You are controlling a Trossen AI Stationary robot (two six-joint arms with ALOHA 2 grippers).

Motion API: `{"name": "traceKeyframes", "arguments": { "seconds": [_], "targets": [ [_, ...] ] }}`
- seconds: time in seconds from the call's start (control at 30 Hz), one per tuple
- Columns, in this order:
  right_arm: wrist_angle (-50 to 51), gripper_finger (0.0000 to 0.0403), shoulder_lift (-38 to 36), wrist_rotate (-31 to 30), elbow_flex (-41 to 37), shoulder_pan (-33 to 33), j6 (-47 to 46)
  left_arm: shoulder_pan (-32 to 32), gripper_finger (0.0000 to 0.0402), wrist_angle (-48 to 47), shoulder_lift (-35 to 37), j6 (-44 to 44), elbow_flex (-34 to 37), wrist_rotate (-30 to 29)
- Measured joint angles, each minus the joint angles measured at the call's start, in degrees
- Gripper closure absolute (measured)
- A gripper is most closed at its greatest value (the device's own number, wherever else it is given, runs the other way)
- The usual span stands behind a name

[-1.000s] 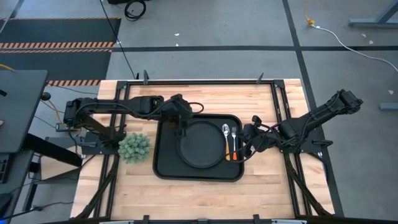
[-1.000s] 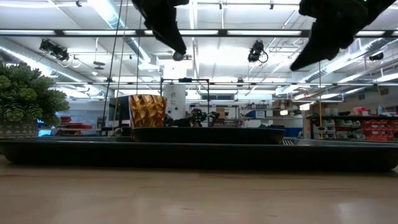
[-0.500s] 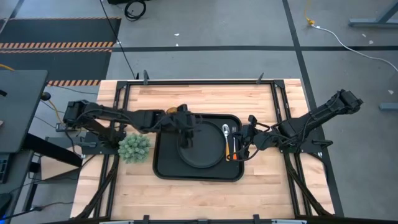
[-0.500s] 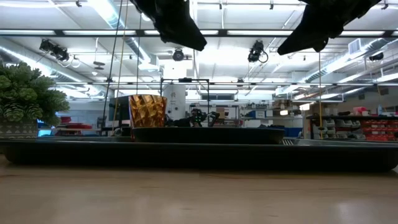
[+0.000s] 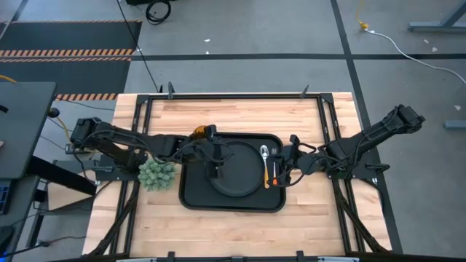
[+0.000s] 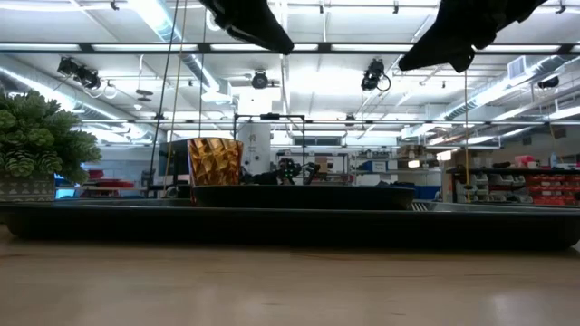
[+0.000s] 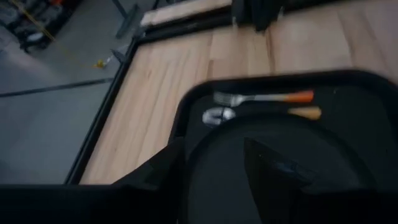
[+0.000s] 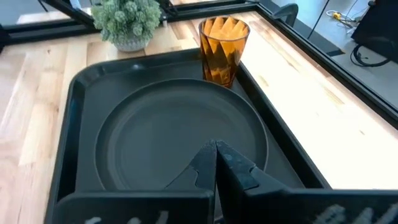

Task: Pick and place plate/cup/fork/spoon on tray
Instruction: Return to Home Position

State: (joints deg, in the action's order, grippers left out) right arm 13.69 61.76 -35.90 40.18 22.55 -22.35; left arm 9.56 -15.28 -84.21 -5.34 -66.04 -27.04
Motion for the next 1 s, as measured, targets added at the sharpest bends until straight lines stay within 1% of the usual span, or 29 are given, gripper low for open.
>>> {"name": "traceKeyframes", "arguments": {
  "seconds": [0.07, 0.17, 0.23, 0.3, 0.37, 0.4, 0.47, 0.57, 0.63, 0.73, 0.87, 1.0],
  "targets": [
    [-0.4, 0.0393, 0.0, 0.0, 0.0, 0.0, 0.0, 0.0, 0.0235, 0.0, 0.5, -1.0, -0.1, 0.8],
    [-1.5, 0.0393, 0.0, 0.1, 0.0, 0.0, 0.0, 0.0, 0.0235, -3.0, 2.5, -1.3, -0.1, 1.5],
    [-2.1, 0.0393, 0.0, 0.1, 0.0, 0.0, 0.0, 0.0, 0.0235, -7.7, 4.5, -0.3, 0.0, 1.3],
    [-2.3, 0.0393, 0.0, 0.1, 0.0, 0.0, 0.0, -0.1, 0.0235, -12.1, 7.3, 1.6, 0.0, -1.3],
    [-2.5, 0.0393, 0.0, 0.1, 0.0, 0.0, 0.0, 0.0, 0.0235, -16.1, 11.2, 3.6, 0.2, -6.4],
    [-2.6, 0.0393, 0.0, 0.1, 0.0, 0.0, 0.0, 0.0, 0.0235, -16.6, 13.6, 4.6, 1.1, -9.2],
    [-2.5, 0.0393, 0.0, 0.1, 0.0, 0.0, 0.0, 0.0, 0.0235, -15.7, 19.5, 5.7, 4.5, -12.8],
    [-2.5, 0.0393, 0.0, 0.1, 0.0, 0.0, 0.0, 0.0, 0.0235, -12.6, 29.6, 8.3, 11.8, -13.5],
    [-2.5, 0.0393, 0.0, 0.1, 0.0, 0.0, 0.0, 0.0, 0.0235, -9.2, 36.3, 9.2, 17.4, -12.2],
    [-2.7, 0.0393, 0.0, 0.1, 0.0, 0.0, 0.0, 0.0, 0.0235, -2.8, 44.9, 10.4, 25.1, -7.5],
    [-3.2, 0.0393, 0.0, 0.1, 0.0, 0.0, 0.0, 0.0, 0.0235, 4.7, 52.4, 11.1, 32.3, -2.4],
    [-3.9, 0.0393, 0.0, 0.1, 0.0, 0.0, 0.0, 0.0, 0.0235, 9.9, 56.1, 10.7, 35.6, -1.6]
  ]
}}
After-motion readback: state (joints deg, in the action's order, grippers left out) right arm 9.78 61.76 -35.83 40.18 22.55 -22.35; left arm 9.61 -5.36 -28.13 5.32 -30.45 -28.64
